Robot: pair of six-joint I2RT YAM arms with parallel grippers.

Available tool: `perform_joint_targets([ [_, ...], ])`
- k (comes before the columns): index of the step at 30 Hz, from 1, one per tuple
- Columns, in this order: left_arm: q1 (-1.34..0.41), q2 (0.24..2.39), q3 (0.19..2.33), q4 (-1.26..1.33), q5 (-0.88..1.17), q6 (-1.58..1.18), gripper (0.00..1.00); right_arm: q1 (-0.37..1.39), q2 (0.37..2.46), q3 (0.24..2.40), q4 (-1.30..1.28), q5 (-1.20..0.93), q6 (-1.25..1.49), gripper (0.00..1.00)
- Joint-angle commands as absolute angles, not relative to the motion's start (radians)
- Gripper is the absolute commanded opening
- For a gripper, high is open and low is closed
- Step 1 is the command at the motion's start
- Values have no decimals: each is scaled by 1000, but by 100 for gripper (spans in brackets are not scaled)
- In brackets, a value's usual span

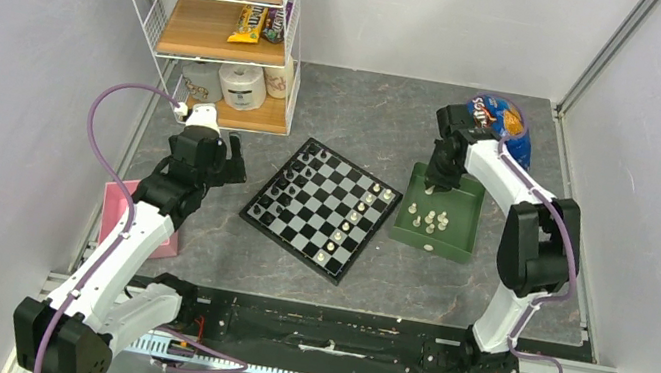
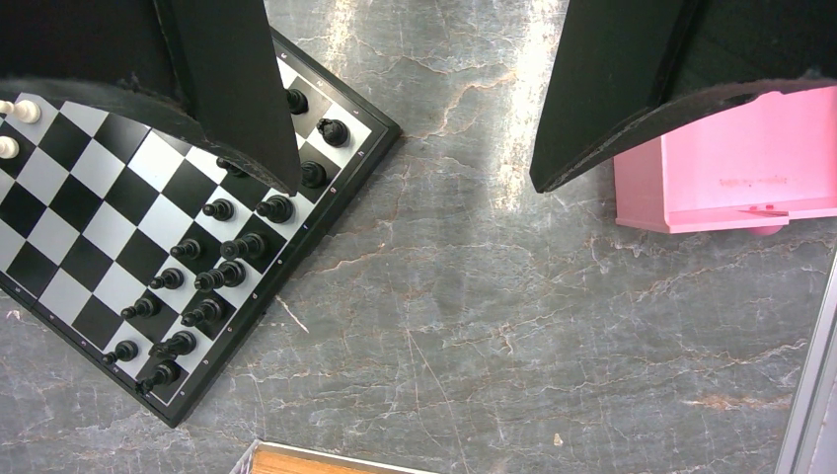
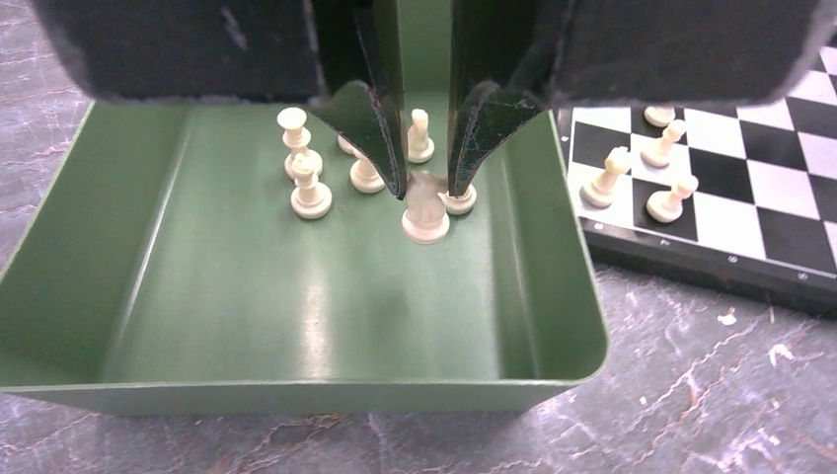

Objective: Set up the chess pieces on the board

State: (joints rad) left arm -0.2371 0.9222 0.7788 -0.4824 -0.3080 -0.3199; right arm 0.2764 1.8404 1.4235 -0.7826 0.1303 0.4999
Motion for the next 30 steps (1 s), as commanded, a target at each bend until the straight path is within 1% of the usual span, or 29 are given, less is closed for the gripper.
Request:
perform_joint_targets([
  [1,-233,916,795,-469,-303,-307,94,317,1769,1456,-804,109,491,2],
  [8,-233,917,796,-470,-299,-307,94,438,1719,1460,-821,81,531,3],
  [15,-233,914,795,-469,-297,-307,94,548,1758,1454,-811,65,573,3],
  [30,-233,911,794,-470,-301,-306,94,563,1900,1503,-784,69,549,3],
])
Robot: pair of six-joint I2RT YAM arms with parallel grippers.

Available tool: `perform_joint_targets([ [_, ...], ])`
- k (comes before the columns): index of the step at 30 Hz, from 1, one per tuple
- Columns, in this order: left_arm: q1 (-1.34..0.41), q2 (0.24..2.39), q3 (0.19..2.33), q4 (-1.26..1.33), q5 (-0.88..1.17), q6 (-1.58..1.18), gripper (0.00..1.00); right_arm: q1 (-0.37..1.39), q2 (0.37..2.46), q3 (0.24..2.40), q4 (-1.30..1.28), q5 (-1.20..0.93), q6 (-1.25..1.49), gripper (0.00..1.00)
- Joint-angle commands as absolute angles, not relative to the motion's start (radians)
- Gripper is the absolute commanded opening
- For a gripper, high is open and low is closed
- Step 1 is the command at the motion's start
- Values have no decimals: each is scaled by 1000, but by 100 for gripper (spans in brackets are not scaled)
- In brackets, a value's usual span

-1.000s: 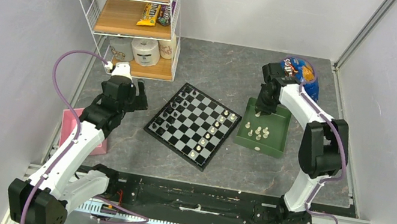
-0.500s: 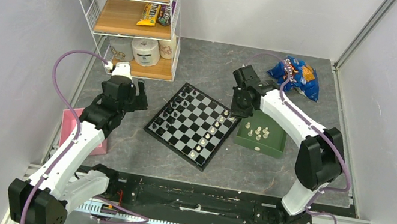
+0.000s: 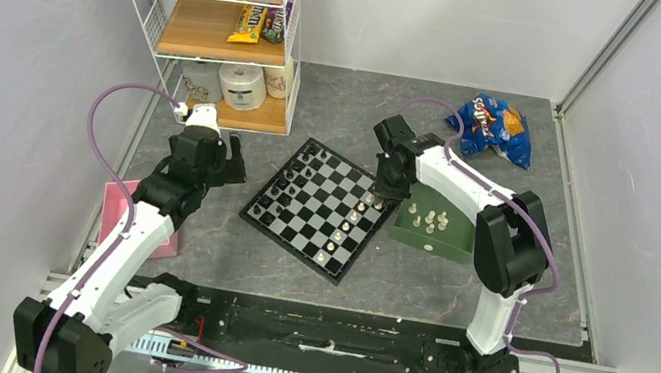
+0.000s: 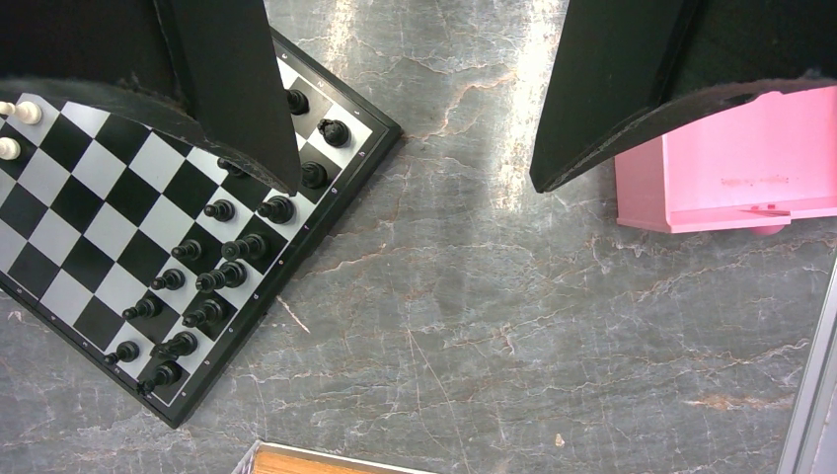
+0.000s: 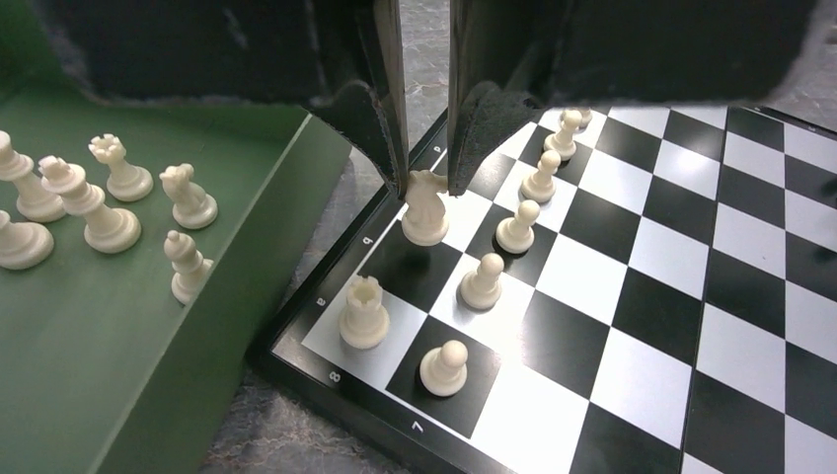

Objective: Set up the chess pieces on the board

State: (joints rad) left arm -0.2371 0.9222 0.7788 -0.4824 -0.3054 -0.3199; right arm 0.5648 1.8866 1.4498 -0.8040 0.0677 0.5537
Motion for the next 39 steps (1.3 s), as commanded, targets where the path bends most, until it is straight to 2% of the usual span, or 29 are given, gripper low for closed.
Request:
perform_joint_targets([
  [1,-233,911,793,-469,-302,-306,94,563,1903,1504,-783,72,548,3],
  [26,-233,917,795,-469,-298,-307,94,563,1967,1528,-798,116,537,7],
  [28,-233,914,793,-469,-301,-307,94,562,1965,1529,-800,119,535,10],
  [32,-233,912,793,-469,-302,-307,94,563,1958,1531,-801,119,527,25],
  [39,-233,913,793,-469,-302,-305,94,563,1943,1544,-808,113,519,42],
])
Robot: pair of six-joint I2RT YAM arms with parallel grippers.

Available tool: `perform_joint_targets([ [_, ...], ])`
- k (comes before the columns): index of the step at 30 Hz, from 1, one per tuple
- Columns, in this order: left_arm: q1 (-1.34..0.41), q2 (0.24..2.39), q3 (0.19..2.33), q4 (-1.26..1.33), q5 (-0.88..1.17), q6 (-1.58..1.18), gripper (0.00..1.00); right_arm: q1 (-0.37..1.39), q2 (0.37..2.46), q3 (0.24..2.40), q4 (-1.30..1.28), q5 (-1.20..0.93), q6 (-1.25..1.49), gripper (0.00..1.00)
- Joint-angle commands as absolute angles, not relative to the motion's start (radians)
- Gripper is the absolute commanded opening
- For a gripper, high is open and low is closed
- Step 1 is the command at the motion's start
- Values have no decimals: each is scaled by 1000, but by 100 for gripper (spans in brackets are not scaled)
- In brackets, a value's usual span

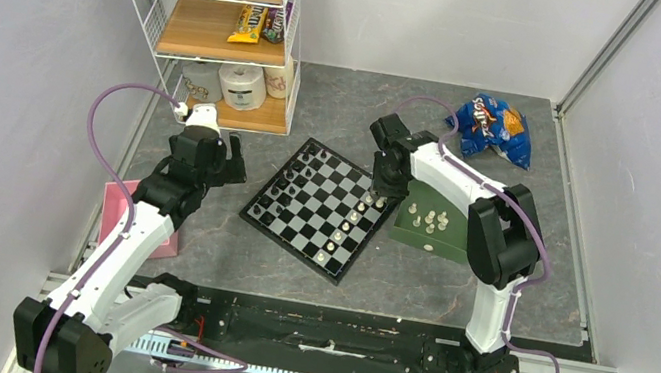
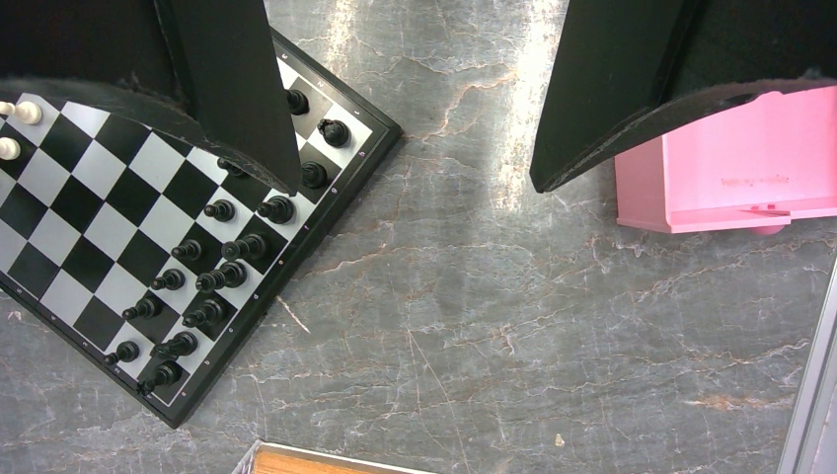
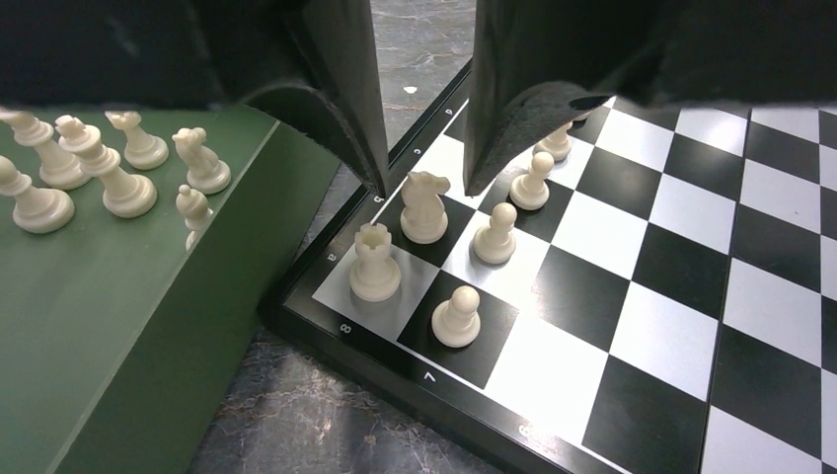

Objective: Set up the chess pieces on the board

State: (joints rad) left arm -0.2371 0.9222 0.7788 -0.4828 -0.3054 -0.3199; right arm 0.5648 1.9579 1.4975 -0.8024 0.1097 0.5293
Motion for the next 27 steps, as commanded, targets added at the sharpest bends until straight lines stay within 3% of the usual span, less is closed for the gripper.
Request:
perform_joint_targets([
  [1,-233,913,793,-469,-302,-306,94,563,1934,1546,-812,111,520,44],
  [10,-233,913,795,-469,-297,-307,94,548,1733,1467,-812,225,512,60],
  [27,-233,917,796,-468,-292,-308,94,313,1672,1291,-776,143,521,57],
])
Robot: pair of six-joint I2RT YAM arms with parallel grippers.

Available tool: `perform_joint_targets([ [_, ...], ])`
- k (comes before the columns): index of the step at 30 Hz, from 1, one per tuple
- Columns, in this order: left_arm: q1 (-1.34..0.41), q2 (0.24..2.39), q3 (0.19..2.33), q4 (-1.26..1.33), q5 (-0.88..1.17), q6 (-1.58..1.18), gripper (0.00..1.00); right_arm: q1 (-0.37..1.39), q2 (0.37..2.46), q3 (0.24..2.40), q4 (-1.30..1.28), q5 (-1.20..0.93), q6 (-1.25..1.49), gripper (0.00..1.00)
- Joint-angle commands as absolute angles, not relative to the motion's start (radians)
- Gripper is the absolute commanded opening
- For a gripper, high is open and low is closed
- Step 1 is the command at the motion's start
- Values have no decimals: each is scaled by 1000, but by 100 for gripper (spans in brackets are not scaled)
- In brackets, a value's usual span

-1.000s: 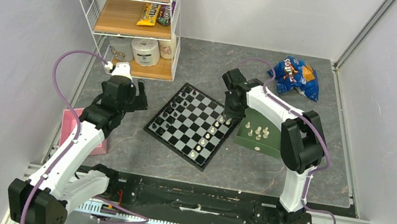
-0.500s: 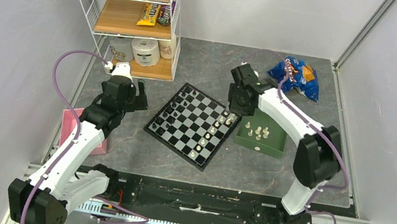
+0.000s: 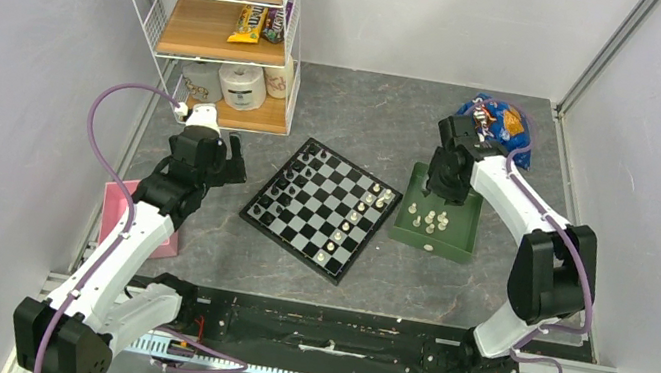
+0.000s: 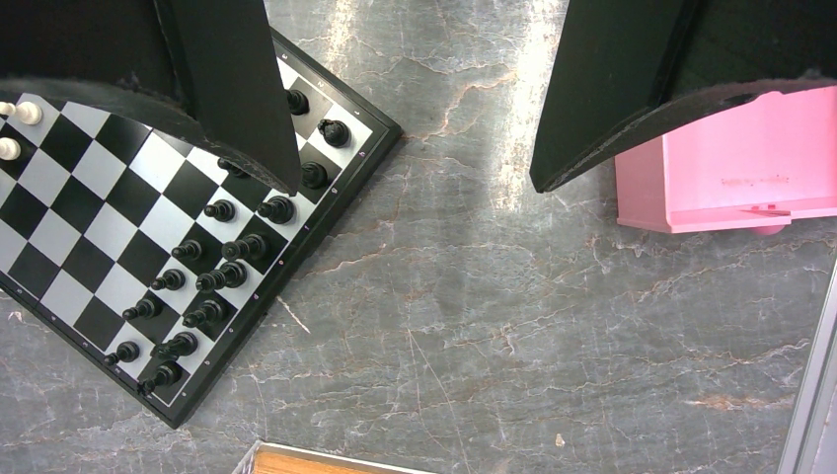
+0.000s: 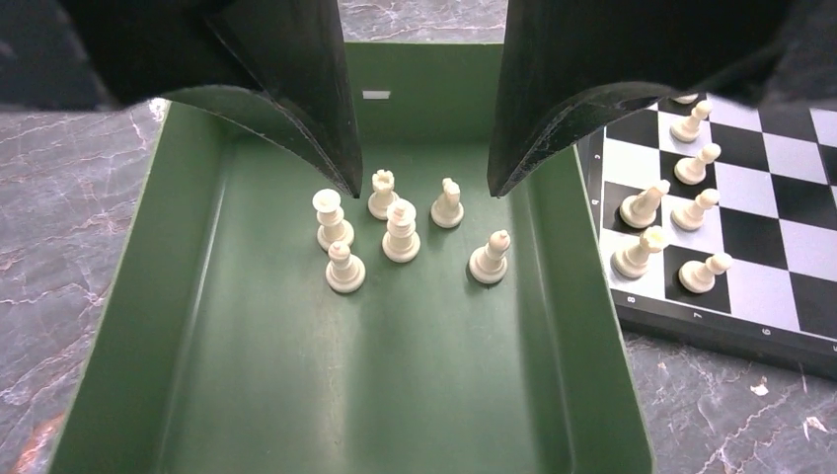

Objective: Set up the chess pieces on the board

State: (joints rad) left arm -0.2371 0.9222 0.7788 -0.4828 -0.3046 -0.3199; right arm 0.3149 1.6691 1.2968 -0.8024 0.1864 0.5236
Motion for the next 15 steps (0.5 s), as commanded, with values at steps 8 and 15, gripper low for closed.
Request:
perform_joint_targets([
  [8,-233,914,792,-468,-299,-307,94,315,1756,1339,-752,42,505,50],
  [15,-233,923,795,-469,-303,-307,94,330,1808,1360,-750,30,494,46],
])
